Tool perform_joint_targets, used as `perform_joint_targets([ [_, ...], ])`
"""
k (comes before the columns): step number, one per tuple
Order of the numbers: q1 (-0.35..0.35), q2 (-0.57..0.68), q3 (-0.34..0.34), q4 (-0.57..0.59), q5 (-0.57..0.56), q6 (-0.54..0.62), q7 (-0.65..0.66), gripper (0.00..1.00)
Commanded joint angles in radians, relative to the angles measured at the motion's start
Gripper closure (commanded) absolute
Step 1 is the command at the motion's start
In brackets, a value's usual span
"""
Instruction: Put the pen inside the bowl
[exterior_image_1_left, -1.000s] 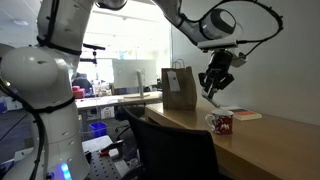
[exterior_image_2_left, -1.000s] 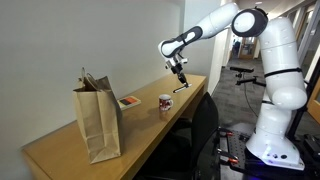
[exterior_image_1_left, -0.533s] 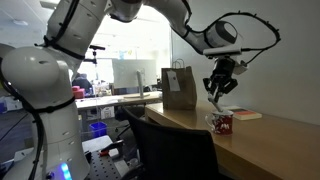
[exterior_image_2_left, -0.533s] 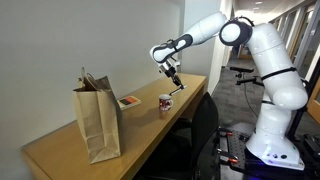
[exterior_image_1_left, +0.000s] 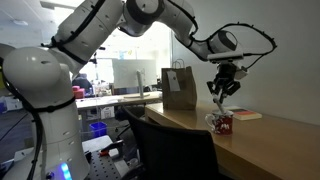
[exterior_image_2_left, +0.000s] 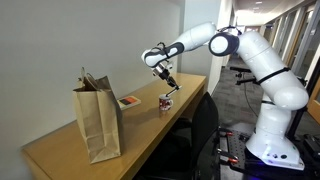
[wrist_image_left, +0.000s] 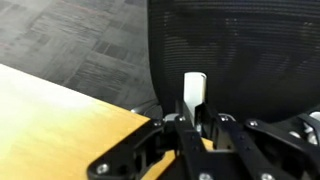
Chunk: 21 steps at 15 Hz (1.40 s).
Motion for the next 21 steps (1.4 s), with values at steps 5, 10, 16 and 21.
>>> perform_joint_targets([
  [5,0.024,0.111,0.014,0.154,-0.035,-0.074,-0.022,0.54],
  [10,0.005,0.002,0.028,0.069,-0.006,0.123,0.024,0.18],
  [16,-0.045,-0.279,0.042,-0.176,0.151,0.389,0.046,0.0],
  [21,-0.07,-0.5,0.012,-0.419,0.338,0.576,0.062,0.0],
])
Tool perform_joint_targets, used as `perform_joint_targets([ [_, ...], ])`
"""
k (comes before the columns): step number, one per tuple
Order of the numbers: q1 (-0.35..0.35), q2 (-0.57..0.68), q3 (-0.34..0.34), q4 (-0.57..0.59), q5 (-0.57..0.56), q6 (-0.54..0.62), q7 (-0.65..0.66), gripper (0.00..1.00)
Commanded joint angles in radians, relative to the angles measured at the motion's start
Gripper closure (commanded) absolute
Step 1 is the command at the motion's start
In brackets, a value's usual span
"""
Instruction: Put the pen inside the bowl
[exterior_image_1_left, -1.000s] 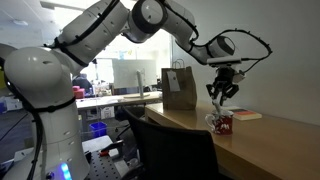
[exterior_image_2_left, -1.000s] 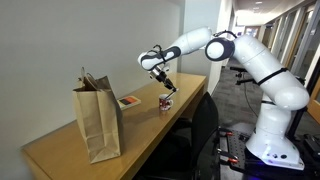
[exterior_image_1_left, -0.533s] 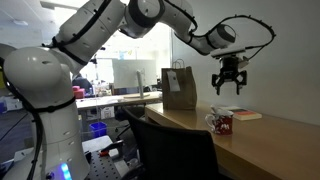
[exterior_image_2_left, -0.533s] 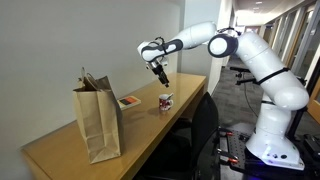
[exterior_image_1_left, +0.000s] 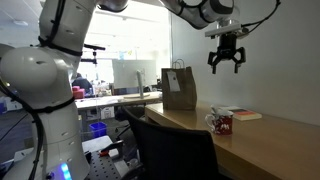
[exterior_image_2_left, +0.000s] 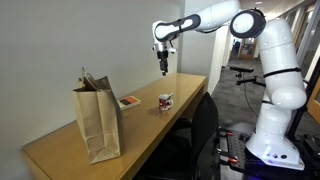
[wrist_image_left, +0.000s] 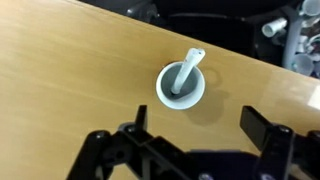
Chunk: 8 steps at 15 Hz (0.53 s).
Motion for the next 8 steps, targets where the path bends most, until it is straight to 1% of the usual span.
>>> perform_joint_targets([
  [1,-0.007,-0.187,-0.015,-0.254,0.121,0.173,0.063,0.0],
  [3,0.007,-0.273,-0.033,-0.367,0.168,0.236,0.123,0.0],
  [5,0.024,-0.355,-0.045,-0.482,0.188,0.304,0.206,0.0],
  [8,0.043,-0.441,-0.055,-0.614,0.165,0.419,0.349,0.0],
])
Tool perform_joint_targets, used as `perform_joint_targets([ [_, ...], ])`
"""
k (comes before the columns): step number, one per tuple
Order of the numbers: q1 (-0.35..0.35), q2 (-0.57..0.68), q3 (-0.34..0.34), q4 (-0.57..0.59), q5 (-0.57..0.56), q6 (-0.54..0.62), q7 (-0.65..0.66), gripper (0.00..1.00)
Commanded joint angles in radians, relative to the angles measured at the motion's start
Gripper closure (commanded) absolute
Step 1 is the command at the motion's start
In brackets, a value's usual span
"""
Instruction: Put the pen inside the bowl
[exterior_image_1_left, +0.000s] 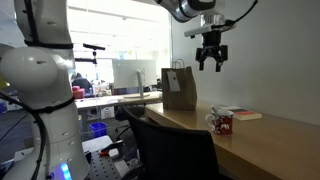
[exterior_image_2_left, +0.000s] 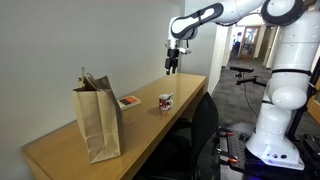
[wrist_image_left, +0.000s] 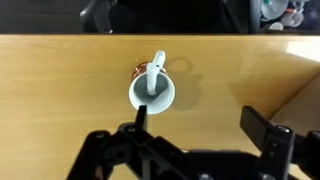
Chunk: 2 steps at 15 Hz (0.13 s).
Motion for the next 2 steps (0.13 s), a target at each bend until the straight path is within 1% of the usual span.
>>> perform_joint_targets([
  [1,0.036,-0.118,-0.025,-0.177,-0.022,0.173,0.162,0.0],
  [2,0.039,-0.139,-0.025,-0.212,-0.043,0.219,0.188,0.0],
])
